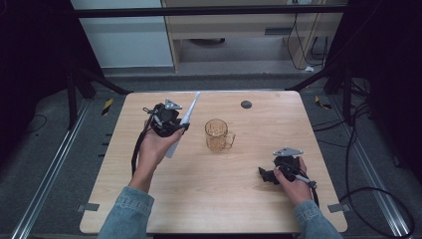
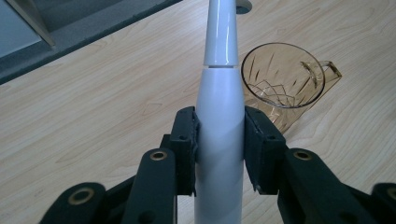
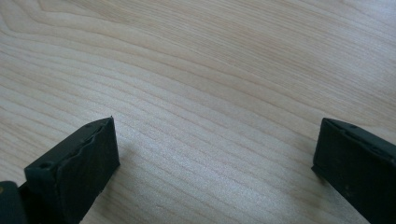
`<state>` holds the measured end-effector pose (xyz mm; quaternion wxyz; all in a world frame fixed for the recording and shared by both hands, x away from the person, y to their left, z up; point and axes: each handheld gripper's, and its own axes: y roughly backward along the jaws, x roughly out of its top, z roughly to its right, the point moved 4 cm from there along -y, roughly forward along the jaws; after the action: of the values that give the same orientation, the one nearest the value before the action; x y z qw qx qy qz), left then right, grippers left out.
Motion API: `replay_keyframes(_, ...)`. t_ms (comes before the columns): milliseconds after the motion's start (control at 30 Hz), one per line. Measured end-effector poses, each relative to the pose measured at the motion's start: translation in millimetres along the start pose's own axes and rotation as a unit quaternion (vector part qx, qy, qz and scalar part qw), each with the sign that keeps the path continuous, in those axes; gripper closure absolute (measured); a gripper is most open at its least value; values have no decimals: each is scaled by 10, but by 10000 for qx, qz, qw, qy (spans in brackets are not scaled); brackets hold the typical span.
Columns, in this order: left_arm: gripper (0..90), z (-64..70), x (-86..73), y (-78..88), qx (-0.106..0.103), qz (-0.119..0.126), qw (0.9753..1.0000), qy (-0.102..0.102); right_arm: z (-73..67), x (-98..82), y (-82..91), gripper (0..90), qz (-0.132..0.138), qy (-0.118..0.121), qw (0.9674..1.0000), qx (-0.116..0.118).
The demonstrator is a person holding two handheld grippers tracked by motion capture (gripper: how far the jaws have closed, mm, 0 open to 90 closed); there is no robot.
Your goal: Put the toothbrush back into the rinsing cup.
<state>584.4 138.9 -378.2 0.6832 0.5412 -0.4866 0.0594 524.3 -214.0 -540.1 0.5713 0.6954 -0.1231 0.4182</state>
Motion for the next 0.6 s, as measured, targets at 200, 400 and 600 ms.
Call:
replay_keyframes(200, 668, 40, 130, -3, -3, 43, 10000, -78, 0, 0, 0, 3, -1, -2, 10000, 0)
replay_keyframes(400, 668, 106, 270, 4, 29, 130, 9998, -118, 0, 0, 2, 3, -8, -4, 10000, -3)
replay_keyframes(600, 668, 161, 374, 8, 36, 185, 9996, -192, 1, 0, 2, 3, -7, 2, 10000, -4)
